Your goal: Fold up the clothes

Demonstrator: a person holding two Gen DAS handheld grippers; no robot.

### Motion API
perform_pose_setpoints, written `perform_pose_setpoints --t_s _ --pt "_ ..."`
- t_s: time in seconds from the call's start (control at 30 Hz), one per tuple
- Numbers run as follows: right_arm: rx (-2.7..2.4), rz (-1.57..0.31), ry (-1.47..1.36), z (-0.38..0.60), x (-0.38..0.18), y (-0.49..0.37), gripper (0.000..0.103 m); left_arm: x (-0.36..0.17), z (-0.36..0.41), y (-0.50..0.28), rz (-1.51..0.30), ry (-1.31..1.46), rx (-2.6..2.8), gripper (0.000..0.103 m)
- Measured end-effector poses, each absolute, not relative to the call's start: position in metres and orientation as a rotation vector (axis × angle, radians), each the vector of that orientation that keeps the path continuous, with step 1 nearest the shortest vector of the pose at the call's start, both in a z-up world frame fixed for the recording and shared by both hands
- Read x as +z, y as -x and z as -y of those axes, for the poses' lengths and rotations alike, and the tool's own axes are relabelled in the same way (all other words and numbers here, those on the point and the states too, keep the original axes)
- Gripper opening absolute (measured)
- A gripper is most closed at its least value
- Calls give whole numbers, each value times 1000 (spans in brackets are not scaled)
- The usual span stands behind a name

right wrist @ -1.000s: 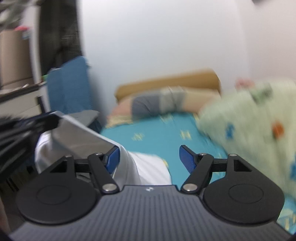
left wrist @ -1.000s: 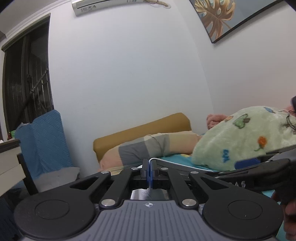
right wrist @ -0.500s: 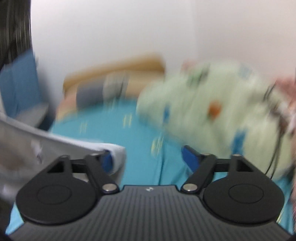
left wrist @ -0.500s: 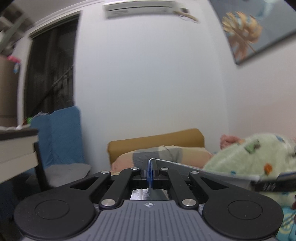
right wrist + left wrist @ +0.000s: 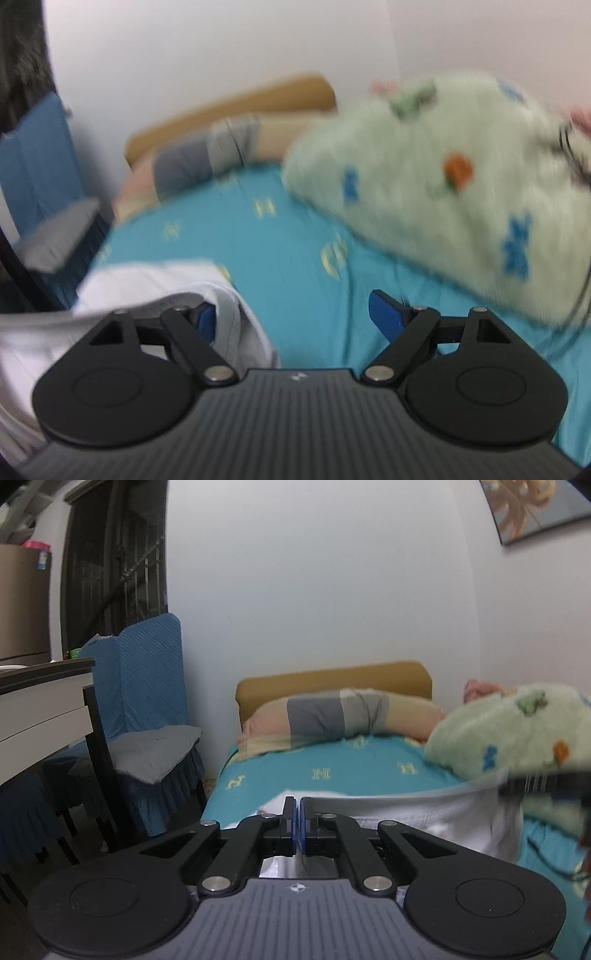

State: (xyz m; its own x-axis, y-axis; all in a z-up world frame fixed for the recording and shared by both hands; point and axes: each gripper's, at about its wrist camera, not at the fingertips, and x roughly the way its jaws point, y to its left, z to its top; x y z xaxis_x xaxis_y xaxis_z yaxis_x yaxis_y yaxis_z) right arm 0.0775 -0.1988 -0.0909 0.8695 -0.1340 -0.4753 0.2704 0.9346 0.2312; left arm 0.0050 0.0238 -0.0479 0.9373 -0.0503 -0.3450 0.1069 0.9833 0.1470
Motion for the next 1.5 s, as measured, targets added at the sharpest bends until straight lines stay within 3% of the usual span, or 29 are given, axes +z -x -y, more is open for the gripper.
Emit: perform_pose_setpoints --t_s 0.13,0.17,0.23,0.37,0.5,0.67,0.77,0.9,0.97,1.13,1.5 --pt "-186 -368 -277 199 -76 -76 83 -60 -24 -16 -461 -141 -119 19" --pt "-179 -352 -272 200 -73 -77 83 -63 -24 -19 -492 -135 -126 28" --pt "-171 -329 -266 201 -67 -76 83 -70 -23 -22 -548 -136 -137 34" --pt "-167 -289 -266 205 -59 -75 83 -86 -20 -24 -642 -172 -164 39" --pt "-168 -237 -269 208 -52 -70 83 -92 -21 -18 -658 -220 -65 44" --pt "-176 -153 -178 207 -44 -58 84 -75 -52 -5 -628 -132 121 63" --pt "-171 -236 -96 199 -50 -58 84 -61 -74 2 -606 -23 209 63" --pt "-142 -544 -87 199 -87 -72 83 -39 -101 11 -552 141 243 63" --pt "-148 -589 -100 202 -93 -69 83 -23 -99 20 -494 131 229 63" --pt "-192 -351 -125 209 -13 -43 83 55 -92 42 -272 131 210 63" --pt "5 152 -203 224 276 44 83 331 -95 124 295 121 151 63"
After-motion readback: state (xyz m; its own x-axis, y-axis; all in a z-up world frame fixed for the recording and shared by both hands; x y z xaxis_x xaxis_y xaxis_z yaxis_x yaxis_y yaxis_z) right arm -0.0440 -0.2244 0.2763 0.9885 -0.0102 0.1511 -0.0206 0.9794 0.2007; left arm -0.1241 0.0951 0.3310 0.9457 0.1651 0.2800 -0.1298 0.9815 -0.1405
